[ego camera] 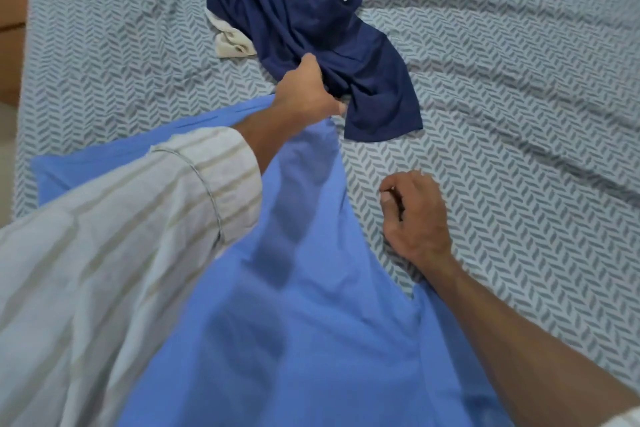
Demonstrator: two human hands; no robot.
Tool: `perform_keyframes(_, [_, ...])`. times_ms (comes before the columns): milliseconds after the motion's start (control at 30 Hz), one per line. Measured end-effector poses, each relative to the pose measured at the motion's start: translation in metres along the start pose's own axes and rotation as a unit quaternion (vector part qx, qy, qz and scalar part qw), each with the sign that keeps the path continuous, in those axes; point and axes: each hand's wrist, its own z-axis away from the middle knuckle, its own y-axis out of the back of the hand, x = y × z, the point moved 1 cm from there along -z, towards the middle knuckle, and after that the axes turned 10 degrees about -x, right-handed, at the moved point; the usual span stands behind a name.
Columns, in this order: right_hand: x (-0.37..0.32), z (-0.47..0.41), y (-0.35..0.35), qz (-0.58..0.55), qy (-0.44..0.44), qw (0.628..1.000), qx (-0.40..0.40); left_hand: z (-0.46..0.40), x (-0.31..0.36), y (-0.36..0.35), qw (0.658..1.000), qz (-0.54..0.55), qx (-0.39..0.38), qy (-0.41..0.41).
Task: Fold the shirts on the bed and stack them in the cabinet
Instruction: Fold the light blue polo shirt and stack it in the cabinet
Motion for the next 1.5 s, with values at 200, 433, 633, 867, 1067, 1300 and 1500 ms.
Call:
perform_keyframes(200, [-0.006, 0.000, 0.006, -0.051, 0.023, 0.998, 0.004, -0.007, 0.010, 0.019, 0.997, 0.044, -0.015, -0.054])
perform_keyframes(433, [-0.005, 0.000, 0.003, -0.006, 0.026, 1.000, -0.010, -0.037, 0.012, 0.016, 0.998, -0.021, 0.027, -0.057])
perform_keyframes(633, [-0.004, 0.001, 0.001, 0.009, 0.013, 1.000, -0.021, -0.052, 0.008, 0.001, 0.993, 0.002, 0.064, -0.101])
perform_keyframes(867, [-0.003, 0.000, 0.003, 0.024, 0.011, 0.999, -0.034, -0.010, -0.014, -0.013, 0.985, 0.043, 0.024, -0.167])
perform_keyframes(1067, [-0.022, 0.000, 0.010, 0.096, -0.036, 0.990, -0.099, 0.146, -0.088, -0.008, 0.991, 0.050, -0.003, -0.128])
perform_keyframes(1300, [-0.095, 0.004, 0.035, 0.141, -0.210, 0.937, -0.241, 0.330, -0.193, 0.007, 0.997, 0.059, 0.026, 0.048])
perform_keyframes(1500, [-0.188, 0.108, 0.001, 0.178, 0.010, 0.968, -0.174, 0.416, -0.243, 0.006, 0.984, -0.001, 0.017, 0.179])
